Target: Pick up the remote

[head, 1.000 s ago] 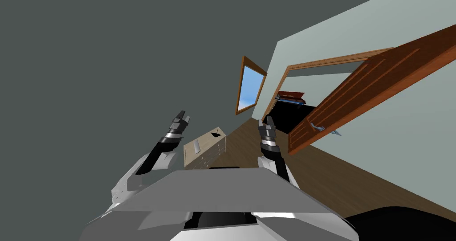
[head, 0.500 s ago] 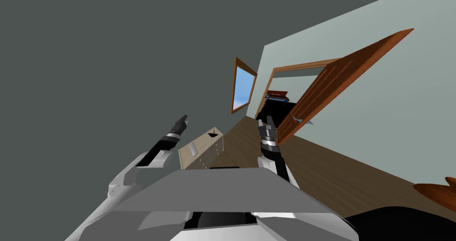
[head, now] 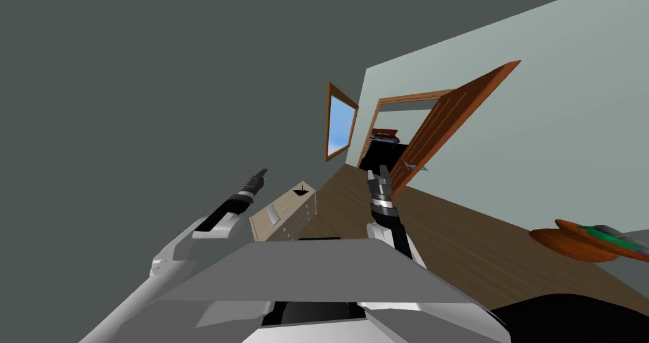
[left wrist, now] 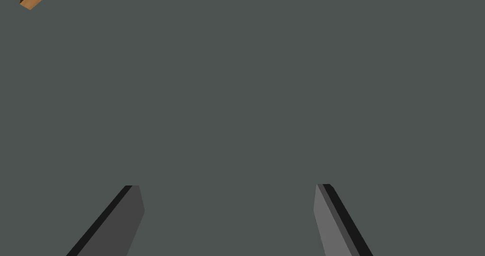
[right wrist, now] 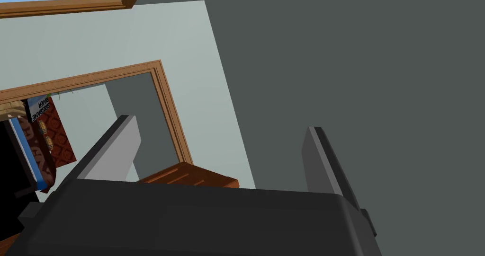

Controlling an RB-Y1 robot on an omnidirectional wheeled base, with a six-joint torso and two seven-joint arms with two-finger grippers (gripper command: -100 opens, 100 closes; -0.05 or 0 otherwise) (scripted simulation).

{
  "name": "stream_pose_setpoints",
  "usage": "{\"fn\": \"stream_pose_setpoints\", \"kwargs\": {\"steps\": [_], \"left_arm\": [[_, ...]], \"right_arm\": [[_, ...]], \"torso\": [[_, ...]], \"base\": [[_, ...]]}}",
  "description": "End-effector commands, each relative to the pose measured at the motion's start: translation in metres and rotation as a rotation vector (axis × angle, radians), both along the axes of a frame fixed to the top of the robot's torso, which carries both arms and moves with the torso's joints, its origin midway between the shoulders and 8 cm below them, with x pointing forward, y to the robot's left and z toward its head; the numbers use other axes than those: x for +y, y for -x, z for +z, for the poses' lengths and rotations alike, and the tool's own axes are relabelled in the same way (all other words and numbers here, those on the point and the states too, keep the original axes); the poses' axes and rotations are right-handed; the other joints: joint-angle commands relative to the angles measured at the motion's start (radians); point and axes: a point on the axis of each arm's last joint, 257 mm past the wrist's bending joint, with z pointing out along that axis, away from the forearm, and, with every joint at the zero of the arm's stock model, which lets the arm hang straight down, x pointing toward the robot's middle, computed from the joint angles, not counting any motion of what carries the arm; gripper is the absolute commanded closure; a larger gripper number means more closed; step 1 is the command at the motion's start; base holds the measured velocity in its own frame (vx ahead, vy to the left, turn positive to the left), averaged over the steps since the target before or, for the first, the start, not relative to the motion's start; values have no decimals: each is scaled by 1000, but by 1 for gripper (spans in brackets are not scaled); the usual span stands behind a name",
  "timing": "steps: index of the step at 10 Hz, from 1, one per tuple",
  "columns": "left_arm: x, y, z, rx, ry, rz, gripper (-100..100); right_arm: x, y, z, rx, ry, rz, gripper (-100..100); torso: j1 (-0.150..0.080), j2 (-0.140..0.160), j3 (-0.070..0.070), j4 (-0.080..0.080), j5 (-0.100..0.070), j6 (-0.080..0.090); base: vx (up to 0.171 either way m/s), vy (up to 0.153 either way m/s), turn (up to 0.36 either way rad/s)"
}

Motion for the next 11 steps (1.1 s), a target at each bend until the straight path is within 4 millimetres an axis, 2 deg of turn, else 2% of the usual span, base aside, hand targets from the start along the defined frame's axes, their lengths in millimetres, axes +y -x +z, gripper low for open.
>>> {"fn": "stream_pose_setpoints", "kwargs": {"steps": [1,2,3,4,6,7,9,11], "left_arm": [[20,-1,-27,87,-14,33,-100],[34,0,-45,146,-27,52,-100],[39,1,-54,173,-22,64,-100],[55,5,-77,240,-28,89,-100],[74,13,-109,344,-28,122,-100],[74,13,-109,344,-28,122,-100],[98,31,-155,491,-31,160,-100],[105,37,-165,520,-21,176,-100]], "right_arm": [[0,0,0,0,0,0,0],[0,0,0,0,0,0,0],[0,0,0,0,0,0,0],[0,0,0,0,0,0,0],[0,0,0,0,0,0,0],[0,0,0,0,0,0,0],[0,0,0,0,0,0,0],[0,0,0,0,0,0,0]], "torso": [[0,0,0,0,0,0],[0,0,0,0,0,1],[2,1,1,0,0,1],[2,1,1,0,0,0],[2,1,0,0,1,1],[2,0,0,0,0,0],[-1,-1,-1,0,0,1],[2,0,0,0,0,-1]], "base": [[-33,39,-218],[-48,67,-439],[-34,65,-149],[-31,51,-207],[-31,64,-296],[-14,19,38],[-14,33,-401],[-25,54,-19]]}}
